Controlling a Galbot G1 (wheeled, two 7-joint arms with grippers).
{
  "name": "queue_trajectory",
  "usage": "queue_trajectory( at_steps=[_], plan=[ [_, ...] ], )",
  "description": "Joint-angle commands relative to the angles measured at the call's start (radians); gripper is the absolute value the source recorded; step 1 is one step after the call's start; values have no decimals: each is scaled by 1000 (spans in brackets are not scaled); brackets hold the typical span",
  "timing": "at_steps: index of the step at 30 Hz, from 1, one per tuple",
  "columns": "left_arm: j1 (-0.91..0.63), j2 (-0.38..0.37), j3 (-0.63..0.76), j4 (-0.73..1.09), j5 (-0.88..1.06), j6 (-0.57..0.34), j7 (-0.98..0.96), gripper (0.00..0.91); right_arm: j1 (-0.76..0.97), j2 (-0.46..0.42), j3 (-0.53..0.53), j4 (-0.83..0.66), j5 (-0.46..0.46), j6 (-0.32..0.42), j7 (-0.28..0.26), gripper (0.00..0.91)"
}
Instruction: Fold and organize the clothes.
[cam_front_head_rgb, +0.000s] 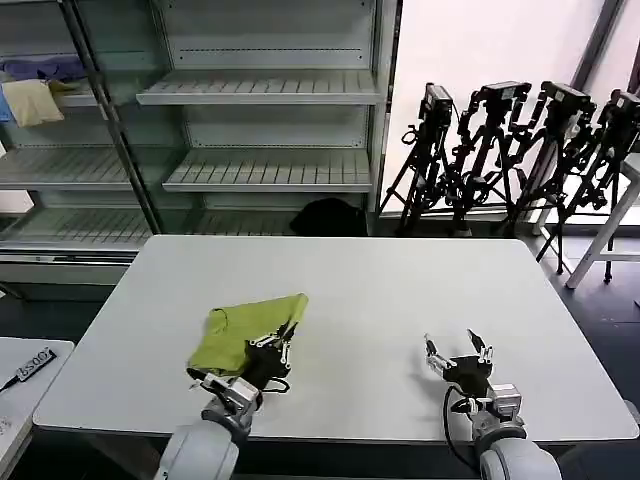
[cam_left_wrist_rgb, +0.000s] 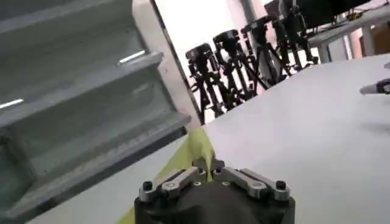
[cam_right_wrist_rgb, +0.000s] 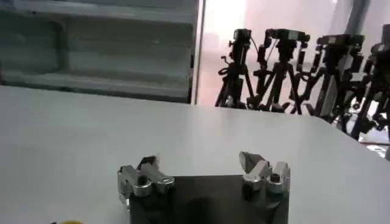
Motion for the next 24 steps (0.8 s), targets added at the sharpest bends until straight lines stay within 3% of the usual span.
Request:
queue_trajectory(
  at_steps=[1, 6, 11, 17, 21, 24],
  plan=[
    [-121, -93, 132, 137, -87, 76, -146, 907, 30, 15, -39, 98, 190, -196, -12, 907],
    [-139, -83, 140, 113, -123, 84, -149, 907, 52, 34, -100, 84, 242, -198, -4, 907],
    [-127, -54, 137, 34, -153, 100, -150, 907, 72, 46, -169, 67, 327, -199, 46, 907],
    [-123, 2, 51, -74, -208, 117, -150, 907, 99, 34, -261, 47, 482, -200, 132, 907],
    [-97, 52, -111, -92, -247, 96, -140, 907, 137, 24, -339, 31, 622, -201, 241, 907],
    [-63, 71, -236, -96, -287, 80, -141, 907, 162, 55, -382, 6, 658, -202, 298, 907]
  ],
)
